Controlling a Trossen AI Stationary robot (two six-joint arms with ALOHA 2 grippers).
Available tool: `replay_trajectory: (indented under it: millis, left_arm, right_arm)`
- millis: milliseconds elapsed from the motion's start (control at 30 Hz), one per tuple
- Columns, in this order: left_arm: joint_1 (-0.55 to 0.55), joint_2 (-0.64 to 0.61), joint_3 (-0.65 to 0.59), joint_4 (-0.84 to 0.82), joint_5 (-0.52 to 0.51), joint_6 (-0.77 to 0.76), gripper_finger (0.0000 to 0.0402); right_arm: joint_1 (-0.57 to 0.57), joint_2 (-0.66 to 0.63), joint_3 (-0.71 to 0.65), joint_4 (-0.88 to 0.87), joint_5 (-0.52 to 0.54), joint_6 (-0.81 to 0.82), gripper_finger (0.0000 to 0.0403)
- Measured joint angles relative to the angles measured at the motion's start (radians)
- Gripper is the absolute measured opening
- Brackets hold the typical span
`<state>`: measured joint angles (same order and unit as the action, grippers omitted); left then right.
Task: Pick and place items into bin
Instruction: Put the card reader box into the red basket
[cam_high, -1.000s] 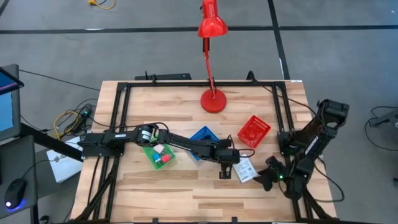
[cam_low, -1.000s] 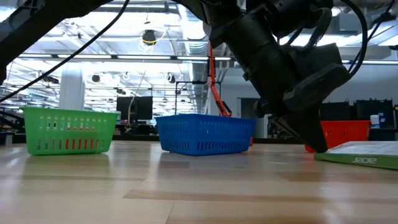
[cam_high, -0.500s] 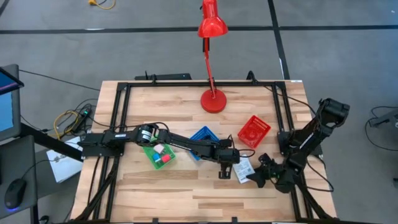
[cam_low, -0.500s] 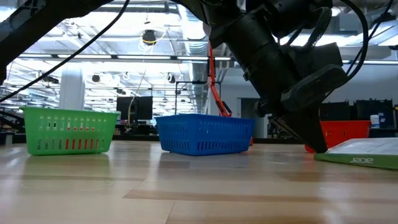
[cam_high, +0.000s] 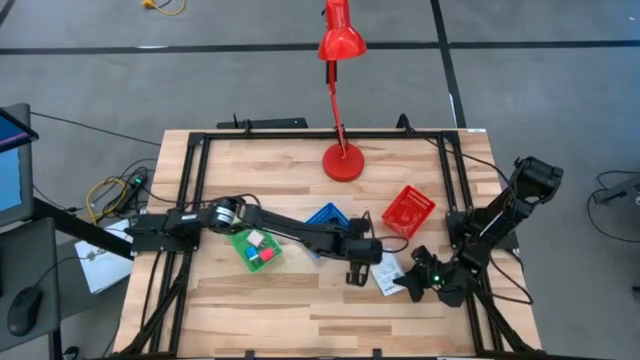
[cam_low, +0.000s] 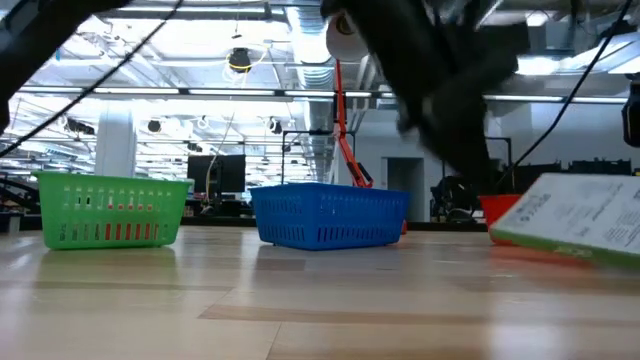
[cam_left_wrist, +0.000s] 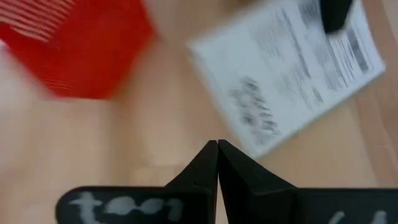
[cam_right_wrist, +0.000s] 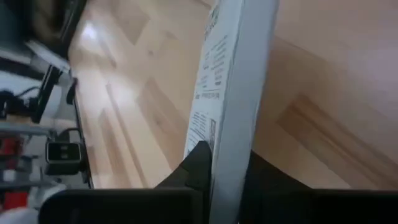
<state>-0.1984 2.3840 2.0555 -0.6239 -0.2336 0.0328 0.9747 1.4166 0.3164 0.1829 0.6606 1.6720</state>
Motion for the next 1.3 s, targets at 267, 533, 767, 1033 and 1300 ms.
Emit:
replay_trajectory:
  millis: [267, 533, 767, 1033, 1300]
  left_arm:
    - [-0.006, -0.091, 0.004, -0.165, -0.174, -0.042, 0.0000]
    - [-0.053, -0.099, 0.004, -0.333, -0.278, -0.132, 0.0000]
    - [-0.060, -0.099, 0.005, -0.366, -0.353, -0.159, 0.0000]
    - [-0.059, -0.100, 0.006, -0.498, -0.461, -0.264, 0.0000]
    - [-0.058, -0.100, 0.007, -0.633, -0.552, -0.401, 0.0000]
  right_arm:
    - [-0.014, -0.108, -0.003, -0.061, 0.205, -0.191, 0.0036]
    - [-0.015, -0.477, 0.003, -0.348, 0.272, -0.324, 0.0030]
    - [-0.082, -0.690, 0.116, -0.693, 0.358, -0.544, 0.0030]
    - [-0.221, -0.709, 0.295, -1.215, 0.185, -0.443, 0.0031]
    - [-0.300, -0.677, 0.415, -1.553, 0.123, -0.573, 0.0031]
